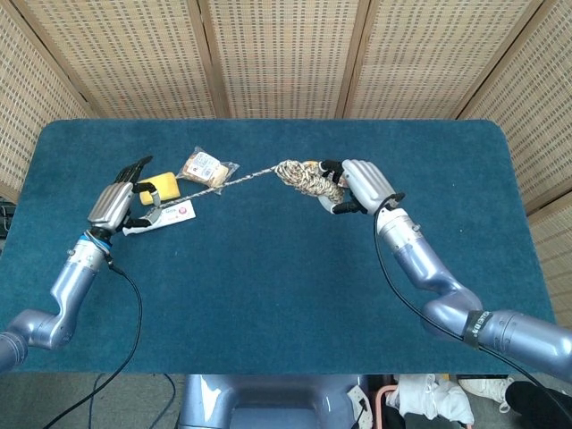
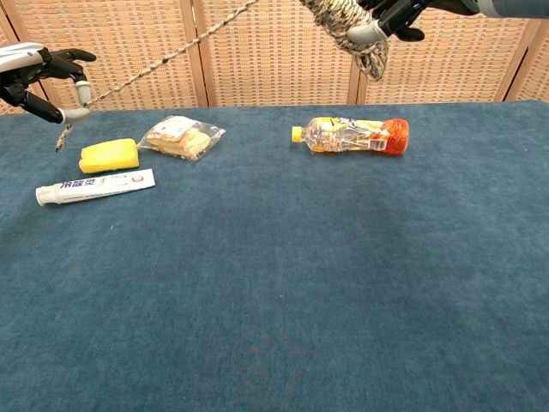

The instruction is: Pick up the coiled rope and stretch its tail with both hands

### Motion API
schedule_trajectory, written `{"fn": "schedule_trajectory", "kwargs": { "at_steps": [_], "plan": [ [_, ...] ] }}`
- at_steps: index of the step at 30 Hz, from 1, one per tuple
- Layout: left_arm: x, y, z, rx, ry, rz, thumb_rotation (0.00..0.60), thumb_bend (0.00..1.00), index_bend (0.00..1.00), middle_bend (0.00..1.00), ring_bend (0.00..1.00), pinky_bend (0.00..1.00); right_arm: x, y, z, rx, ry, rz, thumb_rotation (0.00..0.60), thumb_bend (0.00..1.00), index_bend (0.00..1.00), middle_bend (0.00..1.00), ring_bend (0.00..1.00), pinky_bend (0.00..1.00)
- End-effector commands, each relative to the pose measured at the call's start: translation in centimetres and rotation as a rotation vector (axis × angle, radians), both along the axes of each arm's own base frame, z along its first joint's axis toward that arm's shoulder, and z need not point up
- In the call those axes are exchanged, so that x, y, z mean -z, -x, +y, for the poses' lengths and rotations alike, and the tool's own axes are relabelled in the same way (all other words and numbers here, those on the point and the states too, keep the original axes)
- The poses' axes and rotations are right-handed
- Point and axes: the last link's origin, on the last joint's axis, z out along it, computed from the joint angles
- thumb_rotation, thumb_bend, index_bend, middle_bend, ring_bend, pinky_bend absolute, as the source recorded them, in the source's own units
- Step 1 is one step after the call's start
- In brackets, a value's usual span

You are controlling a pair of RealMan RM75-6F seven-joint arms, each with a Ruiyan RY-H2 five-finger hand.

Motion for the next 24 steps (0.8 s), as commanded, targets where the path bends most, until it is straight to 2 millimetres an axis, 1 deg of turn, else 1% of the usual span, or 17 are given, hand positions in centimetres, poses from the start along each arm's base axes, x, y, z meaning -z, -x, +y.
{"fn": "schedule_trajectory", "kwargs": {
  "at_steps": [1, 2, 3, 4, 5, 6, 7, 8, 9, 10, 13, 15, 19, 21, 24],
  "plan": [
    [0.0, 0.0, 0.1, 0.000, -0.003, -0.003, 0.600, 0.83, 0.88, 0.00, 0.00, 0.00, 0.1, -0.3, 0.2, -0.012, -0.004, 0.006, 0.600, 1.00, 0.71, 0.86, 0.66, 0.83],
    [0.0, -0.1, 0.1, 0.001, -0.007, -0.006, 0.600, 0.82, 0.86, 0.00, 0.00, 0.00, 0.1, -0.4, 0.3, -0.015, -0.006, 0.007, 0.600, 1.00, 0.71, 0.86, 0.66, 0.83],
    [0.0, -0.1, 0.1, 0.002, -0.011, -0.007, 0.600, 0.80, 0.83, 0.00, 0.00, 0.00, 0.2, -0.5, 0.4, -0.020, -0.009, 0.007, 0.600, 1.00, 0.72, 0.86, 0.66, 0.83],
    [0.0, -0.1, 0.1, 0.002, -0.011, -0.005, 0.600, 0.71, 0.72, 0.00, 0.00, 0.00, 0.2, -0.6, 0.5, -0.025, -0.012, 0.008, 0.600, 1.00, 0.72, 0.86, 0.66, 0.83],
    [0.0, 0.0, 0.1, 0.002, -0.008, 0.001, 0.600, 0.53, 0.50, 0.00, 0.00, 0.00, 0.2, -0.7, 0.6, -0.030, -0.014, 0.008, 0.600, 1.00, 0.72, 0.86, 0.66, 0.83],
    [-0.1, 0.0, 0.1, 0.003, -0.009, 0.003, 0.600, 0.38, 0.34, 0.00, 0.00, 0.00, 0.2, -0.8, 0.6, -0.033, -0.015, 0.008, 0.600, 1.00, 0.72, 0.86, 0.66, 0.83],
    [-0.3, 0.0, 0.0, 0.004, -0.014, 0.000, 0.600, 0.18, 0.14, 0.00, 0.00, 0.00, 0.2, -0.8, 0.6, -0.035, -0.016, 0.006, 0.600, 1.00, 0.72, 0.86, 0.66, 0.83],
    [-0.5, 0.0, -0.1, 0.006, -0.019, -0.005, 0.600, 0.05, 0.02, 0.00, 0.00, 0.00, 0.2, -0.9, 0.7, -0.036, -0.017, 0.005, 0.600, 1.00, 0.72, 0.86, 0.66, 0.83],
    [-0.7, 0.0, -0.2, 0.008, -0.025, -0.008, 0.600, 0.01, 0.00, 0.00, 0.00, 0.00, 0.2, -0.9, 0.7, -0.036, -0.018, 0.005, 0.600, 1.00, 0.72, 0.86, 0.66, 0.83],
    [-1.1, 0.0, -0.3, 0.013, -0.039, -0.009, 0.600, 0.00, 0.00, 0.00, 0.00, 0.00, 0.2, -0.9, 0.7, -0.038, -0.018, 0.005, 0.600, 1.00, 0.72, 0.86, 0.66, 0.83],
    [-3.0, 0.5, -1.3, 0.033, -0.114, 0.029, 0.600, 0.00, 0.00, 0.00, 0.00, 0.00, 0.0, -1.0, 0.8, -0.042, -0.017, 0.007, 0.600, 1.00, 0.72, 0.86, 0.66, 0.83],
    [-4.8, 1.3, -3.2, 0.034, -0.165, 0.083, 0.600, 0.00, 0.00, 0.00, 0.00, 0.00, -0.3, -1.1, 0.9, -0.047, -0.015, 0.008, 0.600, 1.00, 0.72, 0.86, 0.66, 0.83],
    [-7.1, 2.4, -6.0, 0.008, -0.206, 0.113, 0.600, 0.00, 0.00, 0.00, 0.00, 0.00, -0.7, -1.3, 1.2, -0.054, -0.008, 0.010, 0.600, 1.00, 0.72, 0.86, 0.66, 0.83],
    [-8.9, 3.5, -8.3, -0.023, -0.264, 0.141, 0.600, 0.00, 0.00, 0.00, 0.00, 0.00, -1.0, -1.2, 1.5, -0.059, 0.001, 0.019, 0.600, 1.00, 0.72, 0.86, 0.66, 0.83],
    [-10.5, 4.4, -11.4, -0.088, -0.340, 0.191, 0.600, 0.00, 0.00, 0.00, 0.00, 0.00, -1.3, -1.2, 1.8, -0.061, 0.006, 0.029, 0.600, 1.00, 0.72, 0.86, 0.66, 0.83]
  ]
}}
